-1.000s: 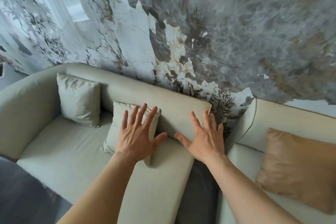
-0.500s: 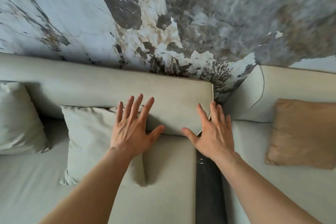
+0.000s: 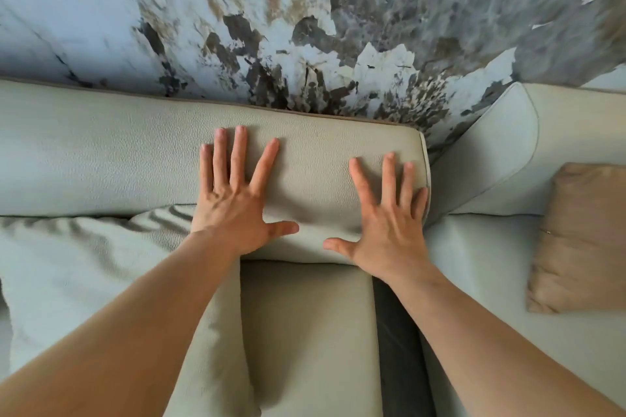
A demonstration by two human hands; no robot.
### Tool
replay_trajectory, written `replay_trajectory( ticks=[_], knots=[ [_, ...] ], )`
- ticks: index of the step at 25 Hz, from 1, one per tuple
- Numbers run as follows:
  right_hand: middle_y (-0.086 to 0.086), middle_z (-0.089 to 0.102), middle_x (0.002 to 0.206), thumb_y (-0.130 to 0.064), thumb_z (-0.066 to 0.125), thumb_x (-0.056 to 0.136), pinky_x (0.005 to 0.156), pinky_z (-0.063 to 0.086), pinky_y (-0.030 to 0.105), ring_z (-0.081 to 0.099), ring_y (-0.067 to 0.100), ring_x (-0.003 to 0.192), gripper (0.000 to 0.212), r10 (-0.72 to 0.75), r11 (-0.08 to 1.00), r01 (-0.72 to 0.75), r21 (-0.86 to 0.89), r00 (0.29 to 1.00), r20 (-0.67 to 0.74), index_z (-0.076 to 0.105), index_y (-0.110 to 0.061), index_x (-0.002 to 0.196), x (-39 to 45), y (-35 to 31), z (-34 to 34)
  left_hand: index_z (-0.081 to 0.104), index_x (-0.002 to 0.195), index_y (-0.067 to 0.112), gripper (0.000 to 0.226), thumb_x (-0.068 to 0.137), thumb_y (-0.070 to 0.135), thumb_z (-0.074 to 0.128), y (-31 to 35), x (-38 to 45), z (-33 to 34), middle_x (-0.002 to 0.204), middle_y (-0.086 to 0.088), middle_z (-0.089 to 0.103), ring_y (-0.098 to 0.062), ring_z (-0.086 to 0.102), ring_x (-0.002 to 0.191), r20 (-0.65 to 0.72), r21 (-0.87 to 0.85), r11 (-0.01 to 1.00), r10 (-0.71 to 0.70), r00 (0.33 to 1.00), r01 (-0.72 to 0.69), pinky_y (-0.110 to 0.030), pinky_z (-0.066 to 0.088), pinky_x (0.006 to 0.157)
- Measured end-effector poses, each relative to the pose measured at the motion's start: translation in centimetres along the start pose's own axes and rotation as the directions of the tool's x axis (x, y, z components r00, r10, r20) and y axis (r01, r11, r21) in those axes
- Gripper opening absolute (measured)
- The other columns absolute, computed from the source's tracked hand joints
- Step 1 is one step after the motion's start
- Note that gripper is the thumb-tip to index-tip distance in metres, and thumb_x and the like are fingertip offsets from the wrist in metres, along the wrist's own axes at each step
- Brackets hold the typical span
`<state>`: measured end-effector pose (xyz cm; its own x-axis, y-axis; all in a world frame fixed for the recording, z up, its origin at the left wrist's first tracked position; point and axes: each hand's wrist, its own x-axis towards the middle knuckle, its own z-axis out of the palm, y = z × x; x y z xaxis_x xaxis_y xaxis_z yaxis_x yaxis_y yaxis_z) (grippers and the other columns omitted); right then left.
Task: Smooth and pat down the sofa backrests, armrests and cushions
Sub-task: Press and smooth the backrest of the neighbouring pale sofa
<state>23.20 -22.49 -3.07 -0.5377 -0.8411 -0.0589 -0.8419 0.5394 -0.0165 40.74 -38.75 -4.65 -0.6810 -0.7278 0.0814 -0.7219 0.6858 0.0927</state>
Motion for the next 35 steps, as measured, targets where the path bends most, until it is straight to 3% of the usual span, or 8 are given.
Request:
replay_trajectory(
  ticks=[3, 7, 13, 22, 27, 35],
  knots=[
    [0.025, -0.031, 0.166, -0.088, 0.070, 0.061, 0.118, -0.002, 0.078, -0.027, 0.053, 0.151, 0.150, 0.044, 0.997, -0.047, -0.063, 0.998, -0.048, -0.032, -0.034, 0.157, 1.3, -0.8, 2.2, -0.014, 0.163, 0.035, 0.135, 0.064, 0.092, 0.059, -0.2, 0.7, 2.1, 0.170, -0.012, -0.021, -0.036, -0.035, 0.152, -0.126, -0.001, 1.000, -0.002, 0.992, 0.002, -0.052, -0.024, 0.123],
    [0.028, -0.020, 0.169, -0.085, 0.074, 0.060, 0.116, 0.000, 0.081, -0.020, 0.056, 0.152, 0.150, 0.048, 0.997, -0.055, -0.048, 0.990, -0.130, -0.021, -0.031, 0.162, 3.8, -0.8, 3.4, 0.004, 0.166, 0.032, 0.130, 0.064, 0.089, 0.060, -0.6, 2.6, 3.5, 0.171, -0.017, -0.002, -0.040, -0.012, 0.157, -0.228, 0.008, 1.000, 0.019, 0.974, -0.018, -0.054, -0.017, 0.125],
    [0.028, -0.018, 0.169, -0.084, 0.075, 0.060, 0.116, 0.001, 0.081, -0.017, 0.056, 0.153, 0.149, 0.021, 0.998, -0.031, -0.063, 0.989, -0.147, -0.019, -0.031, 0.163, 8.5, -0.6, 3.4, 0.004, 0.166, 0.033, 0.128, 0.066, 0.090, 0.060, -1.4, 6.6, 4.2, 0.172, -0.017, -0.003, -0.042, -0.006, 0.157, -0.263, 0.008, 1.000, -0.001, 0.965, 0.003, -0.055, -0.017, 0.125],
    [0.026, -0.022, 0.168, -0.087, 0.069, 0.063, 0.117, 0.002, 0.079, -0.018, 0.054, 0.153, 0.148, -0.005, 0.995, -0.008, -0.098, 0.991, -0.137, -0.030, -0.032, 0.158, 15.8, -0.3, 2.8, 0.000, 0.165, 0.034, 0.127, 0.067, 0.090, 0.059, -2.2, 12.8, 4.9, 0.171, -0.018, -0.005, -0.042, -0.009, 0.157, -0.270, -0.004, 0.999, -0.040, 0.962, 0.041, -0.055, -0.021, 0.122],
    [0.028, -0.016, 0.169, -0.085, 0.072, 0.062, 0.117, 0.002, 0.079, -0.014, 0.056, 0.153, 0.148, -0.010, 0.994, -0.006, -0.111, 0.989, -0.147, -0.023, -0.030, 0.161, 16.3, -0.4, 3.0, 0.005, 0.166, 0.033, 0.127, 0.066, 0.092, 0.056, -2.3, 13.2, 4.9, 0.170, -0.020, 0.000, -0.041, -0.007, 0.156, -0.281, 0.008, 0.999, -0.034, 0.959, 0.037, -0.054, -0.023, 0.122],
    [0.028, -0.024, 0.167, -0.087, 0.069, 0.064, 0.116, -0.003, 0.080, -0.021, 0.055, 0.152, 0.148, -0.025, 0.994, 0.014, -0.108, 0.994, -0.103, -0.033, -0.032, 0.156, 16.6, -0.2, 2.9, -0.005, 0.164, 0.036, 0.125, 0.070, 0.091, 0.055, -2.1, 13.0, 4.1, 0.171, -0.019, -0.008, -0.035, -0.017, 0.154, -0.217, -0.011, 0.998, -0.055, 0.975, 0.054, -0.053, -0.030, 0.118]
  ],
)
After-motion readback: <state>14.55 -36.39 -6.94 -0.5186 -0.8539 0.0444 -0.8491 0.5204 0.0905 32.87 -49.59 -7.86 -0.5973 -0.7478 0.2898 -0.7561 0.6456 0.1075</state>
